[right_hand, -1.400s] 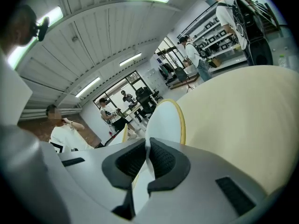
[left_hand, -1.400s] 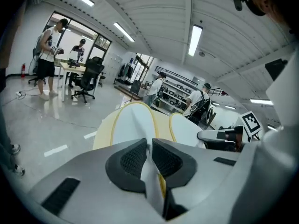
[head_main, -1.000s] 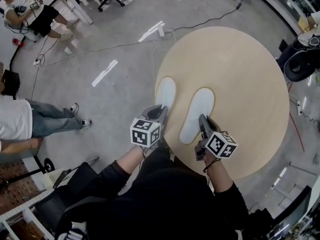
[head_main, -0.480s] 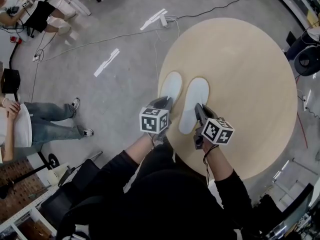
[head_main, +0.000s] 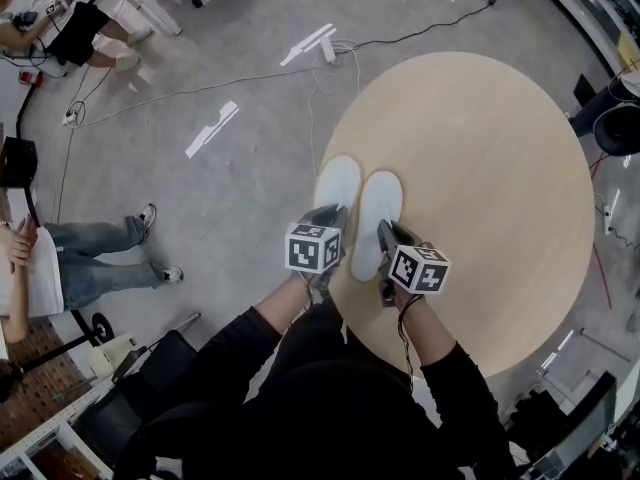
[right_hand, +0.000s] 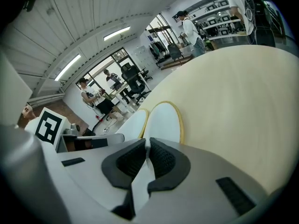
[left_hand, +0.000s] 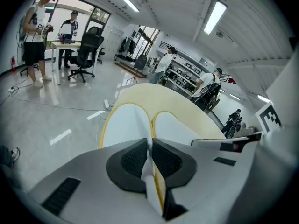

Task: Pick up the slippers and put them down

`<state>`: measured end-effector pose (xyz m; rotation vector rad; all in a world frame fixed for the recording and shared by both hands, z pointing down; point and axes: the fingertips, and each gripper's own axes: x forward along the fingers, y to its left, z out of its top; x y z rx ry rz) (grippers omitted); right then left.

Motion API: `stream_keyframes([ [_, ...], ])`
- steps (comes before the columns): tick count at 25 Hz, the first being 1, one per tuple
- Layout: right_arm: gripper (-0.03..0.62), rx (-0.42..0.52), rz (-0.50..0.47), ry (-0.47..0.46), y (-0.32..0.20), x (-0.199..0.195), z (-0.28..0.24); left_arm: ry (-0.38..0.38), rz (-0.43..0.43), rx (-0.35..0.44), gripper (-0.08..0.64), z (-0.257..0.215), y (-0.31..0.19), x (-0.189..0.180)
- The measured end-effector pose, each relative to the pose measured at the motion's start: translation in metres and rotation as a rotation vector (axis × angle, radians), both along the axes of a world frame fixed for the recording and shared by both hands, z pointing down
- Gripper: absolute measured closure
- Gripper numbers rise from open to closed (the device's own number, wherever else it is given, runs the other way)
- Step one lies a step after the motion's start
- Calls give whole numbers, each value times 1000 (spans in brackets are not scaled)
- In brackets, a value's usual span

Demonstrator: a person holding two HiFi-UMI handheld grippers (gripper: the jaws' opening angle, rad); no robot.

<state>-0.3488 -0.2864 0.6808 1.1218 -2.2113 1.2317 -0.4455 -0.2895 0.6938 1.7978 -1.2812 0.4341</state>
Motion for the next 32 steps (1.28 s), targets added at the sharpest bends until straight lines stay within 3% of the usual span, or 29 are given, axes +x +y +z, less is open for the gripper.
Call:
stream_keyframes([
  [10, 558, 18, -50, 66, 5, -9, 8, -25, 44, 23, 522, 0, 4, 2],
  [14, 451, 24, -48, 88, 8, -6, 4, -41, 53, 14, 407, -4, 8, 3],
  [20, 387, 70, -38, 130, 7, -8, -8, -45, 34, 13, 370, -9, 14, -1],
  [32, 382, 84, 14, 150, 30, 1, -30, 17, -26, 27, 370, -36, 46, -10],
])
